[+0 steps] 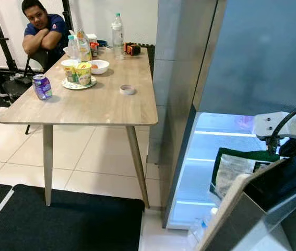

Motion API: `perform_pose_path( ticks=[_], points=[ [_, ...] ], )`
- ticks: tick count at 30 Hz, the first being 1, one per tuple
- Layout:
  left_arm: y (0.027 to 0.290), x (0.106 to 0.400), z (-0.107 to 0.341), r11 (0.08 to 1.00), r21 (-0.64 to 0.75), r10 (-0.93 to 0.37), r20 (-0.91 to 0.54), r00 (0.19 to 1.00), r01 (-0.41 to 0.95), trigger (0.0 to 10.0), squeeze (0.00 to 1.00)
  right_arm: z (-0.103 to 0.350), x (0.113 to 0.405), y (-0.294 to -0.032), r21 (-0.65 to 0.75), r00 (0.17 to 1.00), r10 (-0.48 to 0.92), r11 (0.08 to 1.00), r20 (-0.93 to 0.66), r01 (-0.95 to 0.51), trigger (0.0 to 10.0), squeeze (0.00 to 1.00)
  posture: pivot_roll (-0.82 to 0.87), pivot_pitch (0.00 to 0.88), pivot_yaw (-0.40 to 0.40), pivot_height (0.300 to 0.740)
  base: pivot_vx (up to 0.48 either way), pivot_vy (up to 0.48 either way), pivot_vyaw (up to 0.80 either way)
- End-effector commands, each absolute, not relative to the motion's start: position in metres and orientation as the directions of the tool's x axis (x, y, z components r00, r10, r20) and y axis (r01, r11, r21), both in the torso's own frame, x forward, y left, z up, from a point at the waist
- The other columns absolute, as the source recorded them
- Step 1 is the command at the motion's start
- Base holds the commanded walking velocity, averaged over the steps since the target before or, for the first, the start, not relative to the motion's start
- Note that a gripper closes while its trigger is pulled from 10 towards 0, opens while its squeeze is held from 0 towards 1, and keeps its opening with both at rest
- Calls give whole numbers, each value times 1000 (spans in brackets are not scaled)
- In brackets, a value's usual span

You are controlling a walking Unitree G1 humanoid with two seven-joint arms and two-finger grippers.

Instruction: Restocking fridge

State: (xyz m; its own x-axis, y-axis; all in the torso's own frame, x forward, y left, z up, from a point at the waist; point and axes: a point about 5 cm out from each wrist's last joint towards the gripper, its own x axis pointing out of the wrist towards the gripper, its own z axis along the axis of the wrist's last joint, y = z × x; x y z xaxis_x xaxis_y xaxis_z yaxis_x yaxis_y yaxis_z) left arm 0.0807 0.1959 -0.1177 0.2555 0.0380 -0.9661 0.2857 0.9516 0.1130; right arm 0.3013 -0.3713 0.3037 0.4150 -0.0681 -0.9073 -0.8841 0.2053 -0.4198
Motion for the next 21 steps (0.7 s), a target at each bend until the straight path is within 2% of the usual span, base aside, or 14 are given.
perform_pose_path(
  ticks=[1,11,14,21],
  points=[
    [189,82,-118,955,99,22,-964,265,279,10000,0,301,292,-385,-394,372,-134,245,-919,-886,10000,0,-130,16,-55,740,0,0,0],
    [189,82,-118,956,98,22,-964,264,276,10000,0,303,277,-411,-442,367,-269,321,-891,-838,10000,0,-130,18,-54,740,0,0,0],
    [189,81,-118,956,99,24,-965,263,277,10000,0,302,267,-426,-466,346,-351,355,-870,-811,10000,0,-130,18,-54,740,0,0,0],
    [191,81,-118,955,106,31,-964,263,276,10000,0,299,260,-442,-558,371,-471,359,-801,-748,10000,0,-130,17,-54,740,0,0,0]
  ],
)
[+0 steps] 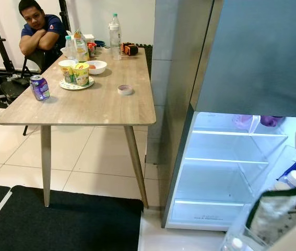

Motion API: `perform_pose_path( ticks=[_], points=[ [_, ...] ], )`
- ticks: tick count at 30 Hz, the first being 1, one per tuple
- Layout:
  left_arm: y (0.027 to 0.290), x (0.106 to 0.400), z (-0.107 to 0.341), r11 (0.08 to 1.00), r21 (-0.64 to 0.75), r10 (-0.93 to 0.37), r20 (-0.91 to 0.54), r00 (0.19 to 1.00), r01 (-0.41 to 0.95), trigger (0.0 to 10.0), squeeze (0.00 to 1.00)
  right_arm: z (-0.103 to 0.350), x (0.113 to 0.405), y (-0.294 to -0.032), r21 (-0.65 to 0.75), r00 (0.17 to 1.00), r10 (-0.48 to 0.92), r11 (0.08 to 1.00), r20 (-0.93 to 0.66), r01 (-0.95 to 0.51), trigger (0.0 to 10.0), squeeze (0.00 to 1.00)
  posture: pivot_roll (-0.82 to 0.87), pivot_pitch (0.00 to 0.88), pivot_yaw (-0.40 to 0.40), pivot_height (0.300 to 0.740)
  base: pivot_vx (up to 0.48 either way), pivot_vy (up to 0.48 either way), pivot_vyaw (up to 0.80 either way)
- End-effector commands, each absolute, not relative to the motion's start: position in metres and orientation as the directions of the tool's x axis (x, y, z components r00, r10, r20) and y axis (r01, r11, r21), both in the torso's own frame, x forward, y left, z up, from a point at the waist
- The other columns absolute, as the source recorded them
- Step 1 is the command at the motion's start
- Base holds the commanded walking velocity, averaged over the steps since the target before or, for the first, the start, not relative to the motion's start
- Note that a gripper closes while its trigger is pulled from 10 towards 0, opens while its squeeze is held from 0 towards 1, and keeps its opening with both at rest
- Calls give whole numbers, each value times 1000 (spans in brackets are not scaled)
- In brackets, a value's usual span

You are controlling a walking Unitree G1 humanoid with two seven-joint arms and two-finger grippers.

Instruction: Restocking fridge

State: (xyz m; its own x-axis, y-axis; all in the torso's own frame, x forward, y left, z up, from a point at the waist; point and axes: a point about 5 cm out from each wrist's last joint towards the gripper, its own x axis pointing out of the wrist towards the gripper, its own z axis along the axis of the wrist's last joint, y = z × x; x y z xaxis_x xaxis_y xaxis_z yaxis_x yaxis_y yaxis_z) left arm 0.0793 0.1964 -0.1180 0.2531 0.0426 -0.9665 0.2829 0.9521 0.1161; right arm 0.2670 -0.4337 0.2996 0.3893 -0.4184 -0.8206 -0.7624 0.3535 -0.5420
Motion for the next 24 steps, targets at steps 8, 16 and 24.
perform_pose_path(
  ticks=[8,16,24],
  points=[
    [193,81,-118,954,113,38,-964,264,276,10000,0,291,277,-420,-541,507,-199,415,-839,-732,10000,0,-129,19,-47,740,0,0,0],
    [194,82,-118,954,115,39,-964,265,277,10000,0,281,295,-378,-383,466,192,352,-864,-854,10000,0,-129,18,-41,740,0,0,0],
    [194,82,-118,952,116,39,-964,264,282,10000,0,239,310,-354,-310,372,213,274,-903,-910,10000,0,-118,19,-31,740,0,0,0]
  ],
)
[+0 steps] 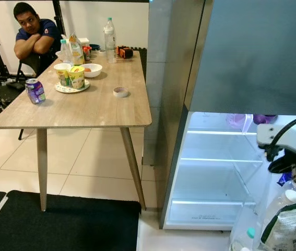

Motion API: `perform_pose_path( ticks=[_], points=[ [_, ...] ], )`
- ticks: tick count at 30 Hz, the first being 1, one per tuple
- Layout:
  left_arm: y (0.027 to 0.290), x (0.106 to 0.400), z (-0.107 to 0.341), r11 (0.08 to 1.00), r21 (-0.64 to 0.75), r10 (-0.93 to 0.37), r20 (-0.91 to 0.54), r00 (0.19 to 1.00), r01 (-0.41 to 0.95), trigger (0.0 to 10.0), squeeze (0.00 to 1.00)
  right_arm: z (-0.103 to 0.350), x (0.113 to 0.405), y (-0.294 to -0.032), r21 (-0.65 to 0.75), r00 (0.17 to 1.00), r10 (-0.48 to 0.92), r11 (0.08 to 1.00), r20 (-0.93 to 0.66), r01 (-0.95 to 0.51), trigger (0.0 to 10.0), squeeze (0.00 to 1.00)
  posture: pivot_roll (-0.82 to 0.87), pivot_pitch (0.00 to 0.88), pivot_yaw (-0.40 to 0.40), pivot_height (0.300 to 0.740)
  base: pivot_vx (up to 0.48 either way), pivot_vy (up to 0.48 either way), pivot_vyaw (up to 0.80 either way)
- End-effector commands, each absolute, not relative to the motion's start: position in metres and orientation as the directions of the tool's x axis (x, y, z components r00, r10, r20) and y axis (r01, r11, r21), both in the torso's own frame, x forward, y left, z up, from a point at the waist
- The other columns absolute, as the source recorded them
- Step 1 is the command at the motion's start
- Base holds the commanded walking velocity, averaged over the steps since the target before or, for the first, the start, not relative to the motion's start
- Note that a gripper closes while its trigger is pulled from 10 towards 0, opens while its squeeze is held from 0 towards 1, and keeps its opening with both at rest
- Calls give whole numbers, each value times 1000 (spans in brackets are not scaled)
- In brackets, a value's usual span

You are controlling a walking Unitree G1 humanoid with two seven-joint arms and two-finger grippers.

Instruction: Restocking fridge

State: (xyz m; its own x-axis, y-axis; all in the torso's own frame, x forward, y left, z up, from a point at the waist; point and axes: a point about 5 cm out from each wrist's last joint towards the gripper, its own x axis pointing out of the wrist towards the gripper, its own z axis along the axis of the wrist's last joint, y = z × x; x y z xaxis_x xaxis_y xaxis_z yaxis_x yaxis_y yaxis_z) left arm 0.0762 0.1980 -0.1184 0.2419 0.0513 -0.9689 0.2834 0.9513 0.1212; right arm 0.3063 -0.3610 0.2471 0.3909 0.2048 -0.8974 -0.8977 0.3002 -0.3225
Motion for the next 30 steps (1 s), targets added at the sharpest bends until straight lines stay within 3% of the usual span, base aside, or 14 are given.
perform_pose_path(
  ticks=[1,10,12,15,24,30],
  points=[
    [195,82,-118,952,117,41,-964,264,281,10000,0,227,314,-345,-301,357,220,252,-908,-920,10000,0,-110,21,-29,740,0,0,0],
    [197,83,-117,952,121,45,-964,264,281,10000,0,194,323,-324,-310,346,208,189,-915,-932,10000,0,-107,25,-28,740,0,0,0],
    [197,83,-117,952,121,45,-964,264,281,10000,0,176,328,-309,-331,356,197,150,-913,-932,10000,0,-108,23,-25,740,0,0,0],
    [196,83,-117,953,119,42,-963,265,280,10000,0,153,327,-300,-301,317,165,116,-934,-947,10000,0,-105,27,-31,740,0,0,0],
    [195,82,-118,955,117,43,-963,265,271,10000,0,117,316,-295,-228,230,36,55,-973,-972,10000,0,-98,25,-39,740,0,0,0],
    [196,82,-118,957,117,44,-964,264,267,10000,0,118,315,-303,-238,237,-32,57,-971,-970,10000,0,-98,25,-39,740,0,0,0]
  ],
)
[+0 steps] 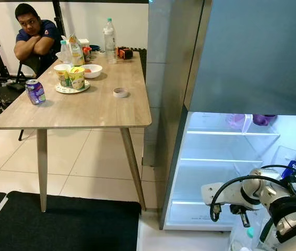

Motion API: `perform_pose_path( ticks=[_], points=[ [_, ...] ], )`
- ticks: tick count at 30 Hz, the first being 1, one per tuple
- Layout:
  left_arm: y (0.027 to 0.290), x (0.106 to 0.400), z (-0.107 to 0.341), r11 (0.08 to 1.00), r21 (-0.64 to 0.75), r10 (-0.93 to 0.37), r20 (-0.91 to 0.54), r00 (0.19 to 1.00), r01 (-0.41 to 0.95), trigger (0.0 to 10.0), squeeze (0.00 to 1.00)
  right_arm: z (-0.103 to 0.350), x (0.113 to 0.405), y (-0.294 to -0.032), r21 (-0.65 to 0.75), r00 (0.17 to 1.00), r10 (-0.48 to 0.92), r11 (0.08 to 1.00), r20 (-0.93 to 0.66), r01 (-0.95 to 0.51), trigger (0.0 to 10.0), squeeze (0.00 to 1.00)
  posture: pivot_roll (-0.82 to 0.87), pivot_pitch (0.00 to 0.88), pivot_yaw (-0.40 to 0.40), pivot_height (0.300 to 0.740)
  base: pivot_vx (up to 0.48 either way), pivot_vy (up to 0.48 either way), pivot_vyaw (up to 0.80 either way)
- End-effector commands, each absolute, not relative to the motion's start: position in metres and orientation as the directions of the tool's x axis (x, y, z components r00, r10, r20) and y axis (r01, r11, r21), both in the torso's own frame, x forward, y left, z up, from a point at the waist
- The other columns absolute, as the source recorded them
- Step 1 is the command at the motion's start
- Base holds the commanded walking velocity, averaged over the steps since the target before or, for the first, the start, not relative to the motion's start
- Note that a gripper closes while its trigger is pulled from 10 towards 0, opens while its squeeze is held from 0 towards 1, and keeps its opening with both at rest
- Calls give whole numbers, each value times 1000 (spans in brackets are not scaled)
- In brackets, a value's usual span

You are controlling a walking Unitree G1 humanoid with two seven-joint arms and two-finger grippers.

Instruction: Restocking fridge

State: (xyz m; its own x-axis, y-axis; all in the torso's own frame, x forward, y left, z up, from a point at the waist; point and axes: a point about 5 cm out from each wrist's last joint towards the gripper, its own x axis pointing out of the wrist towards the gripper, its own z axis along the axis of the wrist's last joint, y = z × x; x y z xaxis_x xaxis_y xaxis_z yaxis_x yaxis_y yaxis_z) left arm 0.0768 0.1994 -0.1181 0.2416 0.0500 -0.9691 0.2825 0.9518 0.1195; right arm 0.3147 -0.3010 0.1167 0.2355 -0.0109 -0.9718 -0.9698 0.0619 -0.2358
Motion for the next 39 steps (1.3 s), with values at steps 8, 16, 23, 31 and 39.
perform_pose_path(
  ticks=[8,16,23,31,39],
  points=[
    [195,81,-118,958,114,43,-964,264,262,10000,0,106,308,-315,-249,239,-131,66,-962,-966,10000,0,-94,19,-49,740,0,0,0],
    [195,83,-117,958,117,44,-962,268,262,10000,0,104,302,-332,-284,258,-206,105,-944,-953,10000,0,-93,13,-50,740,0,0,0],
    [195,82,-118,959,116,44,-962,268,258,10000,0,102,294,-348,-301,259,-289,112,-922,-947,10000,0,-94,13,-52,740,0,0,0],
    [192,80,-118,961,108,38,-964,264,255,10000,0,97,275,-373,-299,223,-388,148,-895,-943,10000,0,-99,16,-56,740,0,0,0],
    [194,81,-118,961,112,43,-963,265,253,10000,0,101,250,-406,-304,171,-492,205,-854,-930,10000,0,-101,19,-57,740,0,0,0]
  ],
)
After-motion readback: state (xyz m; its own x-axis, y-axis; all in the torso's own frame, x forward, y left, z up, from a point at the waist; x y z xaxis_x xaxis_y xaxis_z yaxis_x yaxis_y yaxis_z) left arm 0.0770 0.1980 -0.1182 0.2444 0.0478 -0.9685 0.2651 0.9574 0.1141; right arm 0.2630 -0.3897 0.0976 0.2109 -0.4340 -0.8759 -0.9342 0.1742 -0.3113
